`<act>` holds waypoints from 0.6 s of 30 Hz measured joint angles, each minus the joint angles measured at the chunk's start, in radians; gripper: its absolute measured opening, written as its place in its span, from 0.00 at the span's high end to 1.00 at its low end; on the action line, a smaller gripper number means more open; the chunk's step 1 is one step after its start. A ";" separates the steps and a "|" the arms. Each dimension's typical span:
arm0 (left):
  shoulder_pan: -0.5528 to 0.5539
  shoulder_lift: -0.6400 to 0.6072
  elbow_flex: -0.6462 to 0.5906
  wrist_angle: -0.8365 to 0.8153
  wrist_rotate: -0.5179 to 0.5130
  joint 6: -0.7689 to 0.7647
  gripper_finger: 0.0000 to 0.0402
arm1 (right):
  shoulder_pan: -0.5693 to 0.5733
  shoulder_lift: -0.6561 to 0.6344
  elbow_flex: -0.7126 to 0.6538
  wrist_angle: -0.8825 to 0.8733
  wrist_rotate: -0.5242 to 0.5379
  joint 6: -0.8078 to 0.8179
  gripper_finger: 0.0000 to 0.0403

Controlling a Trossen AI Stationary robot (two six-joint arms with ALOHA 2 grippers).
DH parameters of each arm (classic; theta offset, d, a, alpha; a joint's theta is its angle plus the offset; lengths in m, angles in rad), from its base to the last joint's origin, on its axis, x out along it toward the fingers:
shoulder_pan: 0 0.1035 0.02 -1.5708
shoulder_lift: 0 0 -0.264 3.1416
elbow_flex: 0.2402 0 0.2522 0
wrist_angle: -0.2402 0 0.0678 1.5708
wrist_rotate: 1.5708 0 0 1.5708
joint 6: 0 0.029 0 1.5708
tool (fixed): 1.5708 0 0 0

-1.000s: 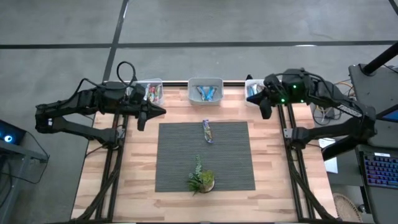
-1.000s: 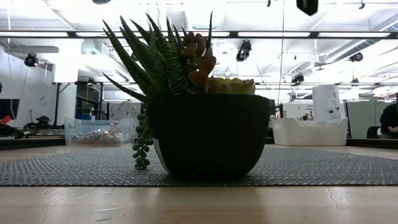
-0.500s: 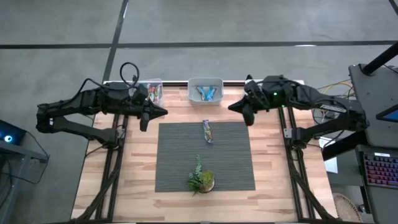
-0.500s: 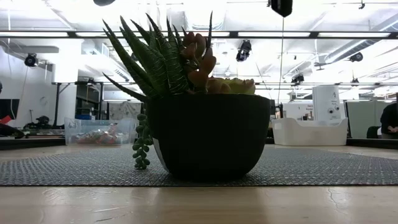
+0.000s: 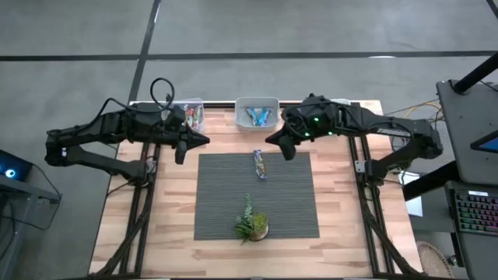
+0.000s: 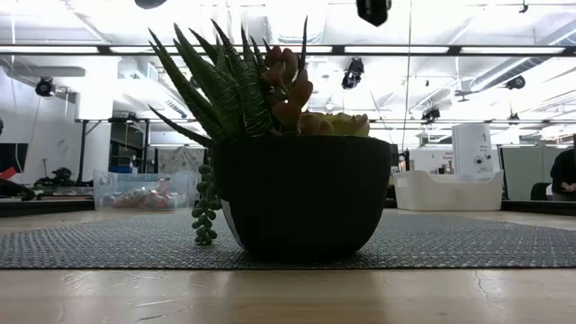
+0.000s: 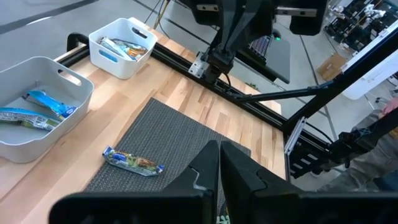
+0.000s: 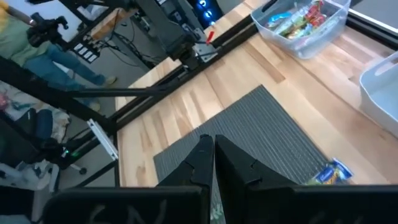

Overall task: Pick and place Granola Bars by type
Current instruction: Put the blue granola bar into the gray bin

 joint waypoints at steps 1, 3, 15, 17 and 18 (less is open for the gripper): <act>0.000 0.000 0.000 0.000 0.000 0.001 1.00 | 0.000 0.022 0.024 -0.008 0.002 0.000 0.98; 0.000 0.000 0.000 -0.002 0.000 0.003 1.00 | -0.001 0.064 0.072 -0.036 0.005 0.004 0.98; 0.000 0.000 0.000 -0.034 0.000 0.013 1.00 | -0.001 0.284 0.311 -0.285 0.068 0.088 0.91; 0.000 0.000 0.000 -0.034 0.000 0.023 1.00 | -0.001 0.315 0.342 -0.309 0.074 0.088 0.87; 0.000 0.000 0.000 -0.034 0.000 0.026 1.00 | -0.001 0.331 0.355 -0.325 0.086 0.086 0.84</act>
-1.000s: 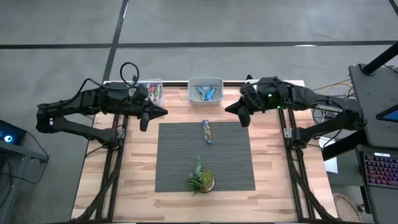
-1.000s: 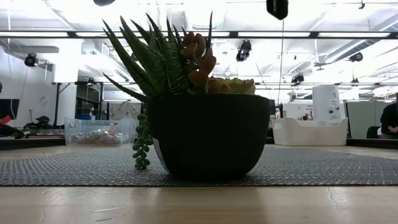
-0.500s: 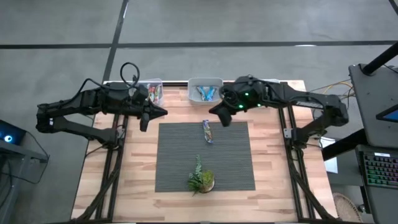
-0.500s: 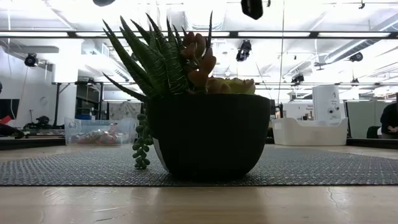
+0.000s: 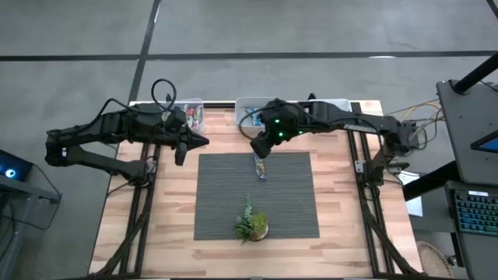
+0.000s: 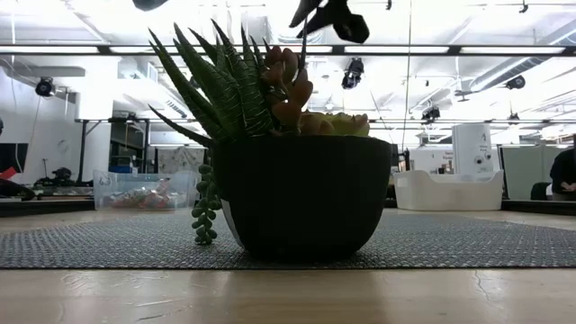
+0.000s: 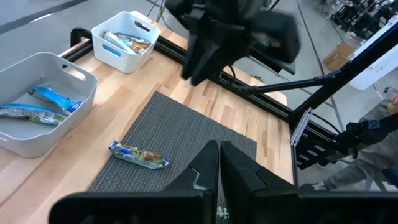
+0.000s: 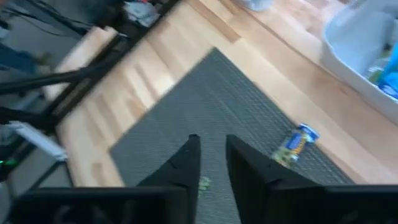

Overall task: Pick and place Granola Bars by type
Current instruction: Put the blue granola bar into the gray bin

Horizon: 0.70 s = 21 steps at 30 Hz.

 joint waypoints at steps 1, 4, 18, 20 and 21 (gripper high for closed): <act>0.000 0.000 0.000 0.000 0.000 0.001 1.00 | 0.000 0.013 0.012 -0.020 0.011 -0.001 0.81; 0.000 -0.001 0.000 0.000 0.000 0.001 1.00 | 0.000 0.053 0.046 -0.066 0.051 0.000 0.69; 0.000 -0.007 0.000 -0.004 0.011 0.000 1.00 | -0.030 0.177 0.086 -0.135 0.107 0.123 0.20; 0.000 -0.007 0.000 -0.005 0.013 -0.001 1.00 | -0.032 0.192 0.083 -0.141 0.107 0.127 0.16; 0.000 -0.007 0.000 -0.005 0.013 -0.001 1.00 | -0.032 0.198 0.082 -0.142 0.107 0.128 0.14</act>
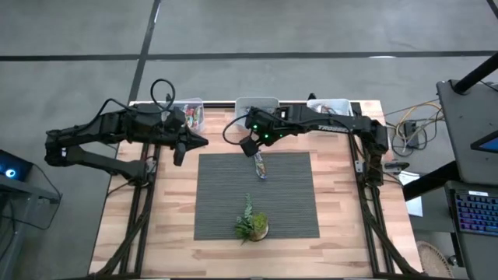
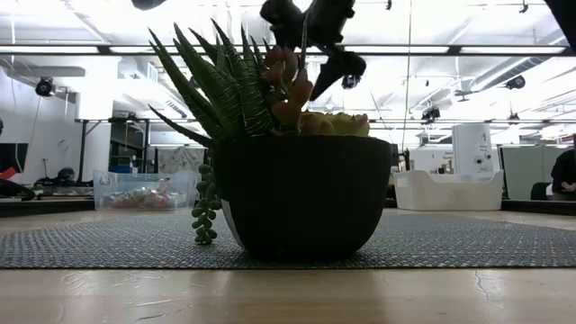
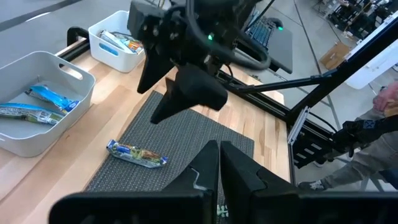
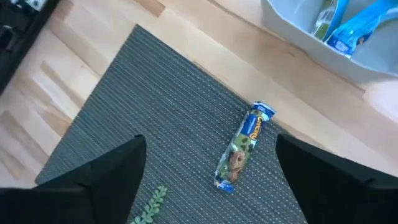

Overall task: Pick and place Granola Bars by type
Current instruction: Put the blue granola bar into the gray bin

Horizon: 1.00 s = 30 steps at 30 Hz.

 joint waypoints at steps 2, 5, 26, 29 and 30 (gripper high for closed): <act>0.000 0.000 0.000 -0.004 0.000 -0.001 1.00 | 0.000 0.014 0.000 -0.002 0.000 0.013 0.12; 0.000 0.000 0.000 -0.005 0.000 -0.001 1.00 | -0.003 0.039 0.000 -0.019 -0.002 0.051 0.11; 0.000 0.000 0.000 -0.012 -0.001 -0.009 1.00 | -0.026 0.274 -0.002 -0.119 -0.007 0.192 0.17; 0.000 0.000 0.000 -0.013 -0.001 -0.009 1.00 | -0.026 0.287 -0.002 -0.118 -0.006 0.211 0.18; 0.000 0.000 0.000 -0.014 -0.001 -0.009 1.00 | -0.026 0.293 -0.002 -0.116 -0.006 0.218 0.18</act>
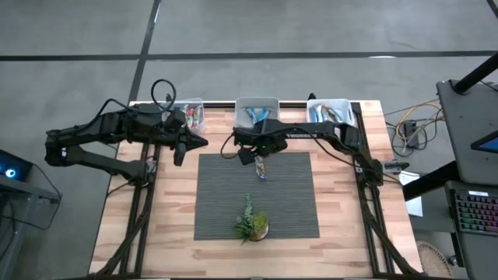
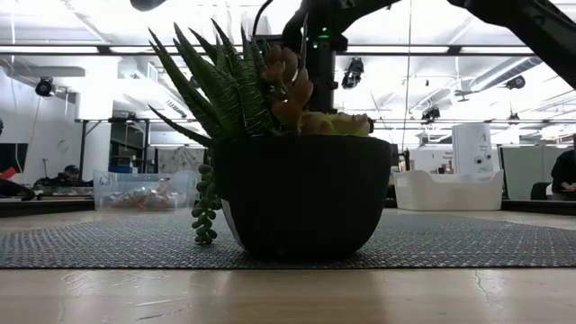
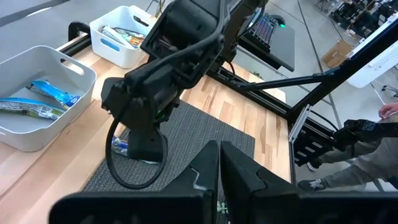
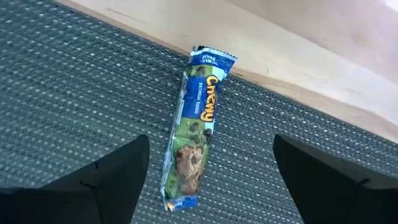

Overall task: Pick and place Granola Bars by type
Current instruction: Put the blue granola bar into the gray bin

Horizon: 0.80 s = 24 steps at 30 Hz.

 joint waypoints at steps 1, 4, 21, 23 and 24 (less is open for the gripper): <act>0.000 0.000 0.000 0.000 0.000 0.001 1.00 | 0.000 0.007 0.000 0.002 0.001 0.009 0.19; 0.000 0.000 0.000 0.000 0.000 0.001 1.00 | -0.001 0.021 0.000 0.003 -0.001 0.016 0.19; 0.000 0.000 0.000 -0.005 0.000 0.002 1.00 | -0.003 0.106 0.000 0.045 -0.059 0.021 0.19; 0.000 0.000 0.000 -0.006 0.000 0.002 1.00 | -0.004 0.111 0.000 0.053 -0.068 0.021 0.19; 0.000 0.000 0.000 -0.007 0.000 0.002 1.00 | -0.004 0.113 0.000 0.054 -0.071 0.021 0.19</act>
